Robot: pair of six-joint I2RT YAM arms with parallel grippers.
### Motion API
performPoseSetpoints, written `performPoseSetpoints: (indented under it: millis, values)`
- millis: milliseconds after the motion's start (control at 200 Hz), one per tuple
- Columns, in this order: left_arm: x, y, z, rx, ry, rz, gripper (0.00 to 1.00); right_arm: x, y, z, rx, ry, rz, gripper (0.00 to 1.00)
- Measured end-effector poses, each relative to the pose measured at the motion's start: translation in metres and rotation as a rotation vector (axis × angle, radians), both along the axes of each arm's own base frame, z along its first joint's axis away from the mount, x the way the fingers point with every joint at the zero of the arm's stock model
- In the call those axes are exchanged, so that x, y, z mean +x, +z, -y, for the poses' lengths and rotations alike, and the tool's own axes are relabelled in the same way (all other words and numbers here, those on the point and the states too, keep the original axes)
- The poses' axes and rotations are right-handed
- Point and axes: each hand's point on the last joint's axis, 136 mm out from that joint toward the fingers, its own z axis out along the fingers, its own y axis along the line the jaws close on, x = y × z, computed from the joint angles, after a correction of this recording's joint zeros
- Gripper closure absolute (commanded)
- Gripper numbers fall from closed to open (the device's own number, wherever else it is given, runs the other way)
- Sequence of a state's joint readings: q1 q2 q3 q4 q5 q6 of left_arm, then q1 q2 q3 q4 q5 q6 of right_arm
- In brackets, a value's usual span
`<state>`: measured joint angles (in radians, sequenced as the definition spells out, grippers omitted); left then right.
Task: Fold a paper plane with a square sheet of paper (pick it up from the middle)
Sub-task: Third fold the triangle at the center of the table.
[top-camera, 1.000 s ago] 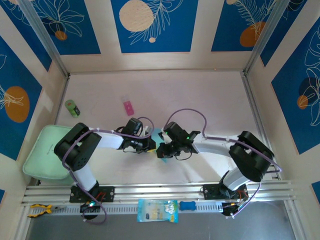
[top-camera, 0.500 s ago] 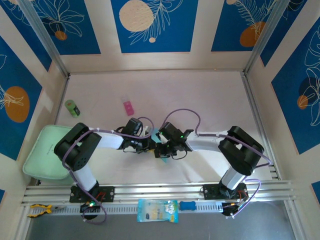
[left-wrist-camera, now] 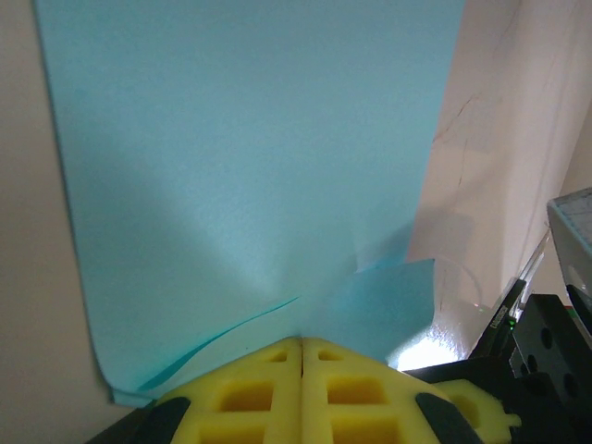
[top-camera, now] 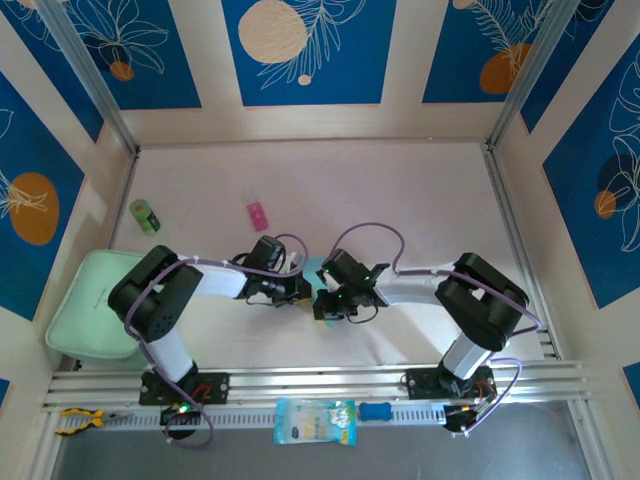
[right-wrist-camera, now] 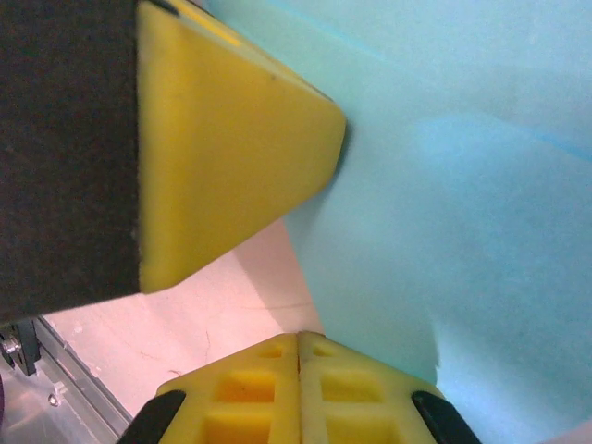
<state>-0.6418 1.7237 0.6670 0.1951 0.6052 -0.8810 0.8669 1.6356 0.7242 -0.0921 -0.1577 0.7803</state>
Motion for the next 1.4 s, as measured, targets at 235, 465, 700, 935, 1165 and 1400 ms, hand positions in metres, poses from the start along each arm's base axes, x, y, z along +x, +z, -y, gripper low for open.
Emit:
performPoseSetpoints:
  millis: [235, 465, 700, 935, 1165, 1400]
  values:
    - [0.000, 0.000, 0.000, 0.001, 0.000, -0.002, 1.00, -0.003, -0.001, 0.002, 0.036, -0.017, -0.001, 0.93]
    - [0.000, 0.000, 0.001, -0.003, -0.004, -0.006, 1.00, -0.006, -0.001, 0.004, 0.088, -0.033, 0.001, 0.92]
    - [0.000, 0.000, 0.002, -0.002, -0.005, -0.009, 1.00, -0.011, -0.002, 0.008, 0.132, -0.050, -0.004, 0.91]
    - [0.000, -0.001, 0.001, 0.002, -0.004, -0.014, 1.00, -0.020, -0.002, 0.018, 0.143, -0.052, -0.007, 0.91]
    - [0.000, -0.001, 0.001, 0.003, -0.004, -0.016, 1.00, -0.032, -0.002, 0.029, 0.142, -0.061, -0.027, 0.92]
    - [0.000, 0.000, 0.001, 0.003, -0.004, -0.015, 1.00, -0.038, 0.020, 0.039, 0.123, -0.074, -0.041, 0.94]
